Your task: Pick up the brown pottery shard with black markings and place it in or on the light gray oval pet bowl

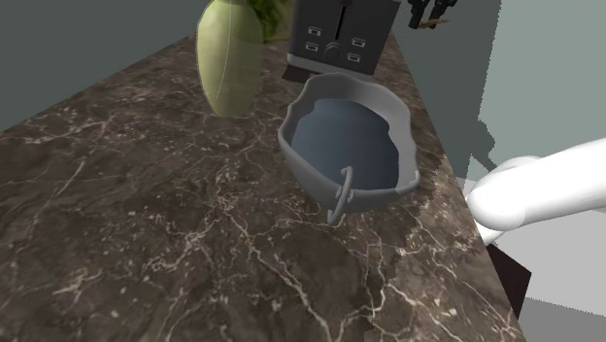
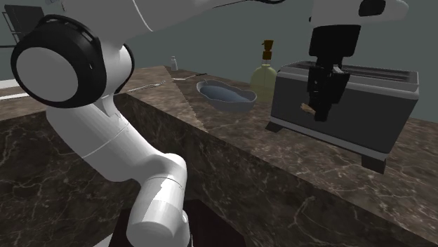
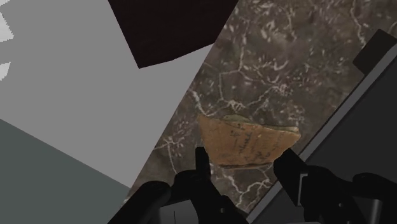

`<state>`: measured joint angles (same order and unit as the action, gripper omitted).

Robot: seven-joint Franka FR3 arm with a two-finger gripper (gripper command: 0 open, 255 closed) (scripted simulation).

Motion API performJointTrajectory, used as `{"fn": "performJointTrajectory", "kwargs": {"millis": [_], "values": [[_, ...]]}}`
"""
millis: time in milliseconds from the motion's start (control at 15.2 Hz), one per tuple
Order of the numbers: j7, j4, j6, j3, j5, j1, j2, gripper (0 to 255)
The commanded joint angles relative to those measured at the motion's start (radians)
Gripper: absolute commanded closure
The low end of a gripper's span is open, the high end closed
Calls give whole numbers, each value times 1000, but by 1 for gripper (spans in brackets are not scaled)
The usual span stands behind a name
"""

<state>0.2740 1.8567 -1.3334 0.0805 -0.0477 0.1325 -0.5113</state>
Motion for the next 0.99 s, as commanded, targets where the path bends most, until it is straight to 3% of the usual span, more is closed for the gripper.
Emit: {"fn": "performJointTrajectory", "kwargs": {"millis": [0,396,924], "values": [[-3,-44,29,0,-2,1,15,255],[-6,-168,107,2,-5,4,62,255],[192,-151,152,148,78,-41,5,255]]}}
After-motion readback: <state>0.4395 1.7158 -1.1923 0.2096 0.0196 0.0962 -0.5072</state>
